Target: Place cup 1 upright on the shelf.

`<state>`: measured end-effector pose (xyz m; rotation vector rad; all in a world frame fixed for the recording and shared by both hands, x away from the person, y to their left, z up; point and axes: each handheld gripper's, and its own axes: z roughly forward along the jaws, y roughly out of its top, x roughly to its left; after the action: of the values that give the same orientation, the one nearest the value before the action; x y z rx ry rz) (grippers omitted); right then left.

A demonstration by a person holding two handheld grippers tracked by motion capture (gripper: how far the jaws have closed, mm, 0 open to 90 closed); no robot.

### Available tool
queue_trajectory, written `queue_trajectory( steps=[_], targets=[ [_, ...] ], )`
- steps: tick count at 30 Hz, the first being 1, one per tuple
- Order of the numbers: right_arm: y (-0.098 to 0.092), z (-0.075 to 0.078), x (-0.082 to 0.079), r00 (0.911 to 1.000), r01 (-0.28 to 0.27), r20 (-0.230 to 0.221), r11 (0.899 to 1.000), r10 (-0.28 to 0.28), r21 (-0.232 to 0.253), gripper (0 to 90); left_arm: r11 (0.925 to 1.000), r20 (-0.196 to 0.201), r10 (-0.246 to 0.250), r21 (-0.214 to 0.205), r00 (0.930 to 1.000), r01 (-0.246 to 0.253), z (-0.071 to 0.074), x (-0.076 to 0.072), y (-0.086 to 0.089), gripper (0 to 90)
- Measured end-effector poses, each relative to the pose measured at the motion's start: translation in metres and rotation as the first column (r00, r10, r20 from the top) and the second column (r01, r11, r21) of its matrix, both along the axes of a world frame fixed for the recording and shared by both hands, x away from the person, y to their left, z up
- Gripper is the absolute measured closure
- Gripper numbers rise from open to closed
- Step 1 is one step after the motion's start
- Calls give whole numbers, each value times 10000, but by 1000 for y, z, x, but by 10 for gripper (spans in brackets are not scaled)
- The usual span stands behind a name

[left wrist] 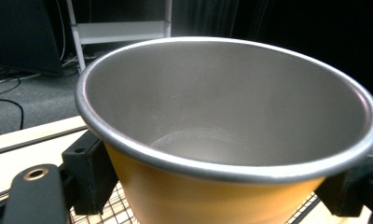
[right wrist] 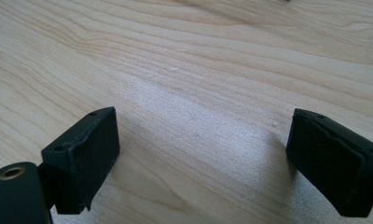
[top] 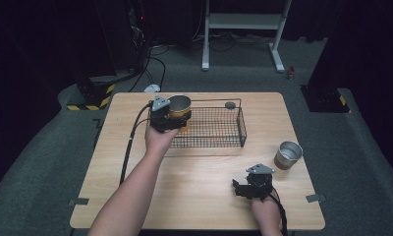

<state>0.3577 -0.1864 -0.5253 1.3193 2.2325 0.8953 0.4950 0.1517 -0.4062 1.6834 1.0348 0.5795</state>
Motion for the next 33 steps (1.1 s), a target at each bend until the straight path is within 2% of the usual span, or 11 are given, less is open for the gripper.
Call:
queue_trajectory(
  steps=[8,24,29,33],
  targets=[
    [0,0,0,10000,21,-17,10000,-21,0,94,9999,-331,137,-6,9994,-138,-7,9,-3,155],
    [0,0,0,10000,2,-1,10000,-2,-21,94,9981,-804,262,581,9964,-215,-23,18,-14,155],
    [0,0,0,10000,-3,0,10000,3,-21,94,9970,-1132,336,733,9930,-254,-30,22,-15,155],
    [0,0,0,10000,-6,4,10000,6,-21,94,9959,-1250,322,881,9916,-212,-33,22,-16,155]
  ],
)
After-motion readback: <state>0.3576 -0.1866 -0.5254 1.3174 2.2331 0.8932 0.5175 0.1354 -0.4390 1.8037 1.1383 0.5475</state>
